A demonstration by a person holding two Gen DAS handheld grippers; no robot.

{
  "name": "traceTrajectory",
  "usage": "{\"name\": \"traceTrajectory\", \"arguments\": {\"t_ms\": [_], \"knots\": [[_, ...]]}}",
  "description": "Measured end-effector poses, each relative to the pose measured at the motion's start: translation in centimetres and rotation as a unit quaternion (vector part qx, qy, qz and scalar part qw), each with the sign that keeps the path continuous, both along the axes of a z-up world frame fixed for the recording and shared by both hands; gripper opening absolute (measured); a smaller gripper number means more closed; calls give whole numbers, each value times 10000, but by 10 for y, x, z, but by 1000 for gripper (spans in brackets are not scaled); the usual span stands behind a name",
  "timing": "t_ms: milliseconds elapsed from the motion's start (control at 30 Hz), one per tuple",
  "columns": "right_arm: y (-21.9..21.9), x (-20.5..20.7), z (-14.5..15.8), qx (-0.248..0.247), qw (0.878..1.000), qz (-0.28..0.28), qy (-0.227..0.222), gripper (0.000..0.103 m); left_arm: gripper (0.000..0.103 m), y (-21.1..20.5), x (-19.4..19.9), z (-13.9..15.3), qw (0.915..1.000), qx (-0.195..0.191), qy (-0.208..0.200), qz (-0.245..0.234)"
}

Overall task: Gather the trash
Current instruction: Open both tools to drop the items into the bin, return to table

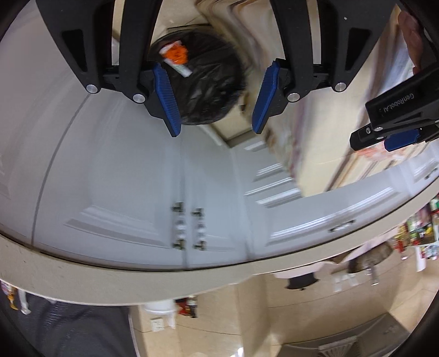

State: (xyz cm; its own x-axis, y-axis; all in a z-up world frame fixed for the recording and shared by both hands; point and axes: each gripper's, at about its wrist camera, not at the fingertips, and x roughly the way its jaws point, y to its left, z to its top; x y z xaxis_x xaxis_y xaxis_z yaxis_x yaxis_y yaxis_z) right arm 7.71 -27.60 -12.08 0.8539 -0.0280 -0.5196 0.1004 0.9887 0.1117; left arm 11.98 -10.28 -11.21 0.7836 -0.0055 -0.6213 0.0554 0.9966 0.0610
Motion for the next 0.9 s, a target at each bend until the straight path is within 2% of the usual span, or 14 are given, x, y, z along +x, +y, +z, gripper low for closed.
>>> {"name": "traceTrajectory", "arguments": {"t_ms": [267, 433, 533, 733, 900], "knots": [[75, -21, 1, 127, 9972, 741, -51, 54, 71, 98, -51, 9, 9960, 205, -110, 867], [123, -36, -2, 108, 9924, 1228, -63, 54, 71, 154, -79, 2, 9896, 340, -18, 1394], [146, -43, -2, 42, 9893, 1454, -78, 54, 71, 184, -92, -2, 9849, 285, 43, 1709], [183, -53, -8, -160, 9829, 1835, -56, 54, 71, 220, -110, -11, 9789, 186, 95, 2033], [200, -52, -23, -332, 9800, 1960, 98, 54, 71, 230, -115, -21, 9773, 55, 170, 2111]]}}
